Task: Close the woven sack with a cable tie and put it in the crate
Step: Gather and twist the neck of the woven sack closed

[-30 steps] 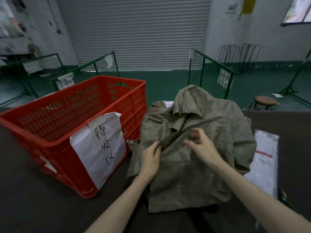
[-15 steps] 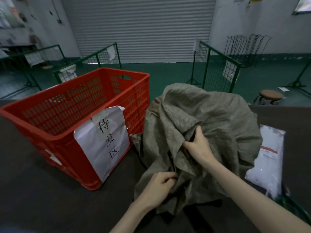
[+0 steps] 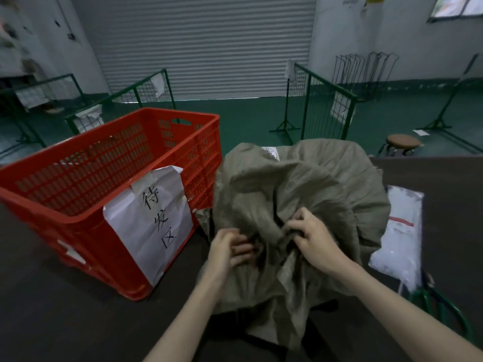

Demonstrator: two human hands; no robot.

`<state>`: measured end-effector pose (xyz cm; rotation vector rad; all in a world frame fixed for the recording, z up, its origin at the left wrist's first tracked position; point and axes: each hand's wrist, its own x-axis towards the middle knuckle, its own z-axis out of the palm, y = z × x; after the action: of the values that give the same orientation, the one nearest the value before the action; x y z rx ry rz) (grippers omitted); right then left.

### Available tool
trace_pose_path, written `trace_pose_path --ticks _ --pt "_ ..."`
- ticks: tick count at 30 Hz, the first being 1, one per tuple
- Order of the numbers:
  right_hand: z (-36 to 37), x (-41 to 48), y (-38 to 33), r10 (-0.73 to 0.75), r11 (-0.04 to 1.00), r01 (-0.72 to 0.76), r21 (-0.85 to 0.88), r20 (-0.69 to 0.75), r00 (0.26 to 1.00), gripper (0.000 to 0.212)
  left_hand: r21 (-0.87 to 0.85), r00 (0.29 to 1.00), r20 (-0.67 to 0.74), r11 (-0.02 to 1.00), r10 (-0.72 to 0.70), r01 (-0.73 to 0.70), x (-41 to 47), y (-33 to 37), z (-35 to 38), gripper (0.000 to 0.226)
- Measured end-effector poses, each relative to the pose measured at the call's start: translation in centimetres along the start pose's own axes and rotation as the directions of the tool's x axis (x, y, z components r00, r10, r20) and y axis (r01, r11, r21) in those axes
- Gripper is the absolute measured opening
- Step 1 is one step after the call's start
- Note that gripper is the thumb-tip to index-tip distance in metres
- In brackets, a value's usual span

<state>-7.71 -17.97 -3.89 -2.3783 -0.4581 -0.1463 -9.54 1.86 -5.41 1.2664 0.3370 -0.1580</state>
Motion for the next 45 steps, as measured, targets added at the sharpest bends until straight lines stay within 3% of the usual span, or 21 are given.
trace_pose_path --ticks 2,4,5,8,10,12,18,22,25,28,31,34,36,39,42,45 --pt "-0.3 -0.4 0.4 0.001 1.000 -0.001 0.000 0.105 0.994 0.036 -0.156 0.997 -0.071 0.988 0.008 -0.019 1.7 1.0 0.3 0.032" --pt "-0.3 -0.8 0.8 0.025 1.000 -0.023 -0.009 0.205 0.978 0.034 -0.177 0.997 -0.066 0.984 -0.028 0.016 3.1 1.9 0.9 0.067" --pt "-0.4 -1.0 0.9 0.044 0.999 -0.042 -0.013 0.243 0.969 0.031 -0.147 0.999 -0.034 0.989 -0.020 0.015 3.4 2.4 1.5 0.073" --pt "-0.6 -1.6 1.6 0.093 0.995 -0.080 -0.057 0.297 0.950 0.024 -0.043 0.999 0.042 0.999 0.014 -0.012 2.9 3.1 3.5 0.071" --pt "-1.1 -2.0 1.7 0.084 0.996 -0.073 -0.045 0.310 0.947 0.022 0.074 0.997 0.058 0.996 0.050 -0.054 2.4 2.6 4.4 0.049" --pt "-1.7 -2.5 1.1 0.049 0.997 -0.063 0.042 0.265 0.963 0.024 0.194 0.991 0.080 0.974 0.104 -0.118 1.8 1.4 4.5 0.032" --pt "-3.9 -2.5 -1.6 0.007 0.900 0.043 0.433 -0.112 0.994 0.025 0.273 0.883 0.449 0.921 0.134 -0.279 -0.3 -1.8 4.9 0.066" --pt "-3.2 -1.3 -1.1 0.212 0.769 -0.094 0.633 -0.114 0.971 0.017 0.295 0.828 0.558 0.919 0.058 -0.263 -2.4 -3.1 4.8 0.087" --pt "-2.1 -0.3 -0.6 0.302 0.785 -0.207 0.584 -0.069 0.951 0.021 0.307 0.810 0.585 0.914 0.038 -0.265 -3.7 -3.8 4.5 0.095" --pt "-0.7 -0.1 0.0 0.327 0.878 -0.302 0.371 -0.005 0.945 0.047 0.287 0.849 0.528 0.936 0.025 -0.206 -4.6 -4.0 4.2 0.086" --pt "0.0 -0.4 0.9 0.313 0.882 -0.303 0.360 0.032 0.949 0.033 0.306 0.869 0.491 0.946 -0.059 -0.108 -4.9 -3.7 3.6 0.063" --pt "0.4 -1.5 1.3 0.265 0.865 -0.226 0.449 -0.025 0.964 0.019 0.223 0.912 0.372 0.970 -0.175 0.095 -4.1 -3.1 3.6 0.027" --pt "0.8 -2.3 1.2 0.244 0.842 -0.190 0.505 -0.042 0.969 0.016 0.100 0.917 0.314 0.969 -0.245 0.225 -3.3 -2.7 3.9 0.030" --pt "1.4 -3.3 1.1 0.207 0.786 -0.153 0.599 -0.021 0.978 0.014 -0.016 0.887 0.355 0.946 -0.296 0.323 -2.1 -1.8 4.4 0.043" --pt "1.3 -4.1 0.6 0.173 0.753 -0.163 0.637 0.048 0.984 0.022 0.044 0.856 0.377 0.930 -0.354 0.365 -0.8 -1.3 5.2 0.052" --pt "1.5 -4.7 0.2 0.139 0.823 -0.176 0.540 0.108 0.984 0.018 0.096 0.823 0.384 0.905 -0.418 0.415 0.2 -1.3 6.1 0.054"
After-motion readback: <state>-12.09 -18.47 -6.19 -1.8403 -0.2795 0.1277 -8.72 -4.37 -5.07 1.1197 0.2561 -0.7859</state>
